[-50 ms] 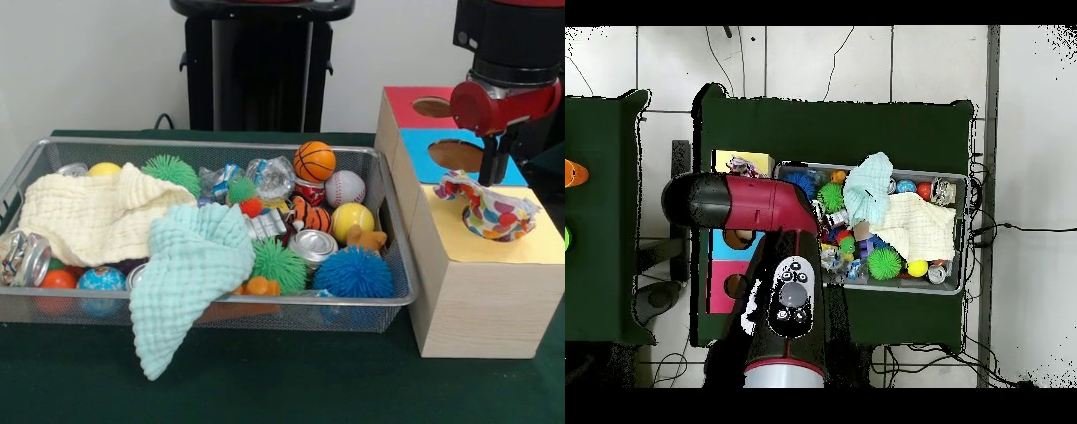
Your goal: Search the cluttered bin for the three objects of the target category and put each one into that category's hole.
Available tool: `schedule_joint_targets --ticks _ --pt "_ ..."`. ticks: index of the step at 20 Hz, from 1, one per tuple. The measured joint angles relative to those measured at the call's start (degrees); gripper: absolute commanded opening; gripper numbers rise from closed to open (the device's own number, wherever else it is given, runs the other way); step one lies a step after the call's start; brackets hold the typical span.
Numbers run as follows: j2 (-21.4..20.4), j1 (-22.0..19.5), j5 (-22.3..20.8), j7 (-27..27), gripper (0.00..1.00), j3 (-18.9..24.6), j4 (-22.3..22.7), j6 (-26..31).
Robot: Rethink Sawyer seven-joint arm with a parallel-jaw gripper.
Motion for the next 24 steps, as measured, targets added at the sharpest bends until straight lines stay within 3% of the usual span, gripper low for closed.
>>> schedule_joint_targets --ticks 14,24 --pt "-2.0 -0.1 0.0 0.0 0.00 -0.4 -0.6 0.2" --pt "-2.5 -2.8 -0.1 0.0 0.00 -0.5 -8.5 8.6"
